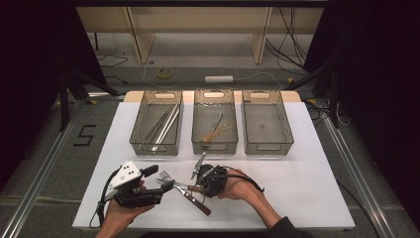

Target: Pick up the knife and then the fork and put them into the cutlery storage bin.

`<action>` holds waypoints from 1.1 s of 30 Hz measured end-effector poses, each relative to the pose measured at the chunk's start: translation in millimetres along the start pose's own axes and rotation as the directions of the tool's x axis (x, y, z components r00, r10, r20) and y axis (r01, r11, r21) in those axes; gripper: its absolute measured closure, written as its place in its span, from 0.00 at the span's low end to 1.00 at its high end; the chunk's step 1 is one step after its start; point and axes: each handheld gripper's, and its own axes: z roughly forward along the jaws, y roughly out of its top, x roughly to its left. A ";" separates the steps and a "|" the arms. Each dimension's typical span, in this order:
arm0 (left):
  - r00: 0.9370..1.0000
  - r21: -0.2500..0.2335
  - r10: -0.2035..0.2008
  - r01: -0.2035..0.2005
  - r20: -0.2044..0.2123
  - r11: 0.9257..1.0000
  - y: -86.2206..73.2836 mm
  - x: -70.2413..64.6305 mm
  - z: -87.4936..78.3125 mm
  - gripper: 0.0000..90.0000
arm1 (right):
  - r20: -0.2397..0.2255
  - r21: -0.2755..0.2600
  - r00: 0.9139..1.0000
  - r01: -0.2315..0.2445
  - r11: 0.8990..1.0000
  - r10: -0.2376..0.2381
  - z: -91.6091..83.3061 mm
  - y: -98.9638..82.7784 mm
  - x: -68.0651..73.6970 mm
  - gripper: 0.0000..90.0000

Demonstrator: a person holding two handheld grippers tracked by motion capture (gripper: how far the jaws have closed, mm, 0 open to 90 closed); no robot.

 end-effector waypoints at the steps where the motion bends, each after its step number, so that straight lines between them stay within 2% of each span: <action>1: 1.000 0.000 0.000 0.000 -0.001 1.000 -0.1 0.0 -0.1 0.26 | 0.002 0.002 1.000 0.003 1.000 -0.003 0.0 0.3 0.4 0.83; 6: 1.000 -0.002 0.000 0.000 -0.002 1.000 0.1 -0.2 -0.6 0.26 | 0.011 0.007 0.999 0.032 0.999 -0.032 -0.1 1.0 2.5 0.84; 11: 1.000 -0.002 -0.001 0.001 -0.002 1.000 0.1 -0.1 -1.1 0.26 | 0.005 0.007 0.999 0.038 0.999 -0.038 -0.6 0.8 2.1 0.85; 17: 1.000 -0.005 -0.003 0.003 -0.003 1.000 0.0 0.8 -2.1 0.27 | -0.012 -0.017 1.000 0.019 1.000 -0.019 -4.1 -1.0 -0.5 0.85; 19: 1.000 -0.008 -0.006 0.006 -0.004 1.000 0.1 0.9 -2.3 0.27 | -0.013 -0.040 1.000 0.000 0.999 -0.001 -8.1 -1.8 -0.8 0.85; 23: 1.000 -0.019 -0.007 0.007 -0.005 1.000 0.5 1.0 -3.3 0.27 | -0.012 -0.072 1.000 -0.002 0.997 0.001 -14.2 -5.5 -6.0 0.85; 25: 1.000 -0.025 -0.006 0.006 -0.005 1.000 0.7 1.1 -3.9 0.26 | -0.022 -0.084 1.000 -0.022 0.996 0.021 -17.6 -7.1 -7.8 0.85; 30: 1.000 -0.039 -0.015 0.014 -0.009 0.999 0.9 2.5 -5.3 0.26 | -0.025 -0.136 0.999 -0.048 0.989 0.045 -29.2 -12.1 -14.7 0.85; 33: 1.000 -0.048 -0.026 0.026 -0.009 0.999 1.0 4.3 -6.5 0.26 | -0.024 -0.173 0.997 -0.083 0.981 0.080 -38.7 -16.7 -20.0 0.85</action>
